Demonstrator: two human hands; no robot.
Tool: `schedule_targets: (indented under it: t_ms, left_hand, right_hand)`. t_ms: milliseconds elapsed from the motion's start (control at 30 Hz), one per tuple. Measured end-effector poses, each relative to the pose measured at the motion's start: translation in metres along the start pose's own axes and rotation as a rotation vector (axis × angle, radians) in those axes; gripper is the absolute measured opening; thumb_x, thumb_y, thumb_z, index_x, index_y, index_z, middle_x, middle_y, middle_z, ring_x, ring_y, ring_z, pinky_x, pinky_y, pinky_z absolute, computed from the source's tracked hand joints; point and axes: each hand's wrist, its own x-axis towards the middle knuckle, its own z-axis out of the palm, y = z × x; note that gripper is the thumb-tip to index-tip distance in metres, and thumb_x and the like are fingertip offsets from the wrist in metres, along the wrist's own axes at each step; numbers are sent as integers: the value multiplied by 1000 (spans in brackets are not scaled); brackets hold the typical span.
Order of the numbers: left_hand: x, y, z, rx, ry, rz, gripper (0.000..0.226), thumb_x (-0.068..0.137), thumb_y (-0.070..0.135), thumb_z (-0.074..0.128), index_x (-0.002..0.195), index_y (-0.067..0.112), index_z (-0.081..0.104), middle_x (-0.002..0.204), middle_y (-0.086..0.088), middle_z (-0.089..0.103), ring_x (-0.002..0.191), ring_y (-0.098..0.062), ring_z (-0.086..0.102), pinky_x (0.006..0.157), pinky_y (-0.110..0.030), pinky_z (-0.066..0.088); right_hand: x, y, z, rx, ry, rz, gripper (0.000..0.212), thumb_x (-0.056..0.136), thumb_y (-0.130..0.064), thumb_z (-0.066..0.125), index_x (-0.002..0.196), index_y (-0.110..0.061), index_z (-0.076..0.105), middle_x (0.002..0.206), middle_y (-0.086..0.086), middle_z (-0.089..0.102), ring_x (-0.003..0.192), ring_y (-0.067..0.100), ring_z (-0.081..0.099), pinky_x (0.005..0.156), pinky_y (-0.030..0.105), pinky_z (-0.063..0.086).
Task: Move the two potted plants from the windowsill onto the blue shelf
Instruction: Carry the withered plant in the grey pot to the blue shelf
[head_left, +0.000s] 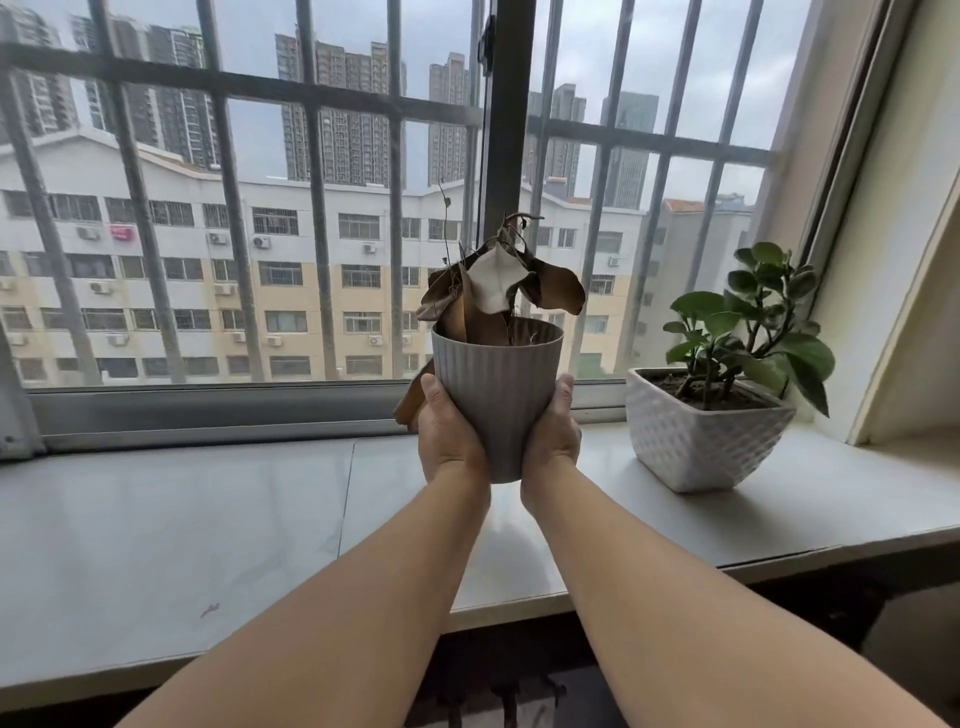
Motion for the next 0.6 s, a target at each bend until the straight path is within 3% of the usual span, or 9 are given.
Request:
schedule_targets:
  t_ms: [67,167,333,433,533,600]
  left_hand:
    - [-5,10,3,1,2,9,51,85,67,27,102,27,54,101,1,57,108,-27,55,102,-45,41]
    - [-14,27,10,18,4,31,55,85,68,24,104,27,55,102,1,57,110,-29,54,102,-46,41]
    - [-36,57,26,8,-35,25,48,83,69,25,89,31,53,94,4,58,109,-29,55,101,-48,41]
    - [-50,70,39,28,-41,43,56,85,69,23,102,25,54,102,0,56,110,-29,54,102,-47,40]
    - [-66,79,53,1,-51,42,59,87,66,25,111,23,55,100,0,55,103,-26,53,97,-40,41]
    - [-79,85,63,-5,-76,13,63,86,67,25,115,20,57,99,1,54,100,-24,51,96,-39,41]
  right_hand:
    - [-4,-10,1,21,-9,4,48,82,-66,40,72,-23,60,82,-4,64,78,17,61,73,32,48]
    - [-12,-28,2,27,-3,5,49,83,-65,40,74,-22,61,91,1,65,88,23,62,83,37,51]
    - [-23,-65,-2,41,28,-32,47,83,-64,41,70,-23,58,84,-2,63,80,19,60,73,31,48]
    - [-28,-88,-10,19,62,-56,49,83,-65,39,71,-21,59,84,-1,63,81,20,59,74,33,48]
    - [-35,-109,-20,-27,96,-71,59,80,-69,36,90,-19,64,105,8,66,97,26,61,91,41,50]
    - [-42,-125,-31,-40,123,-92,61,79,-71,36,94,-19,65,110,10,67,99,26,61,94,43,49]
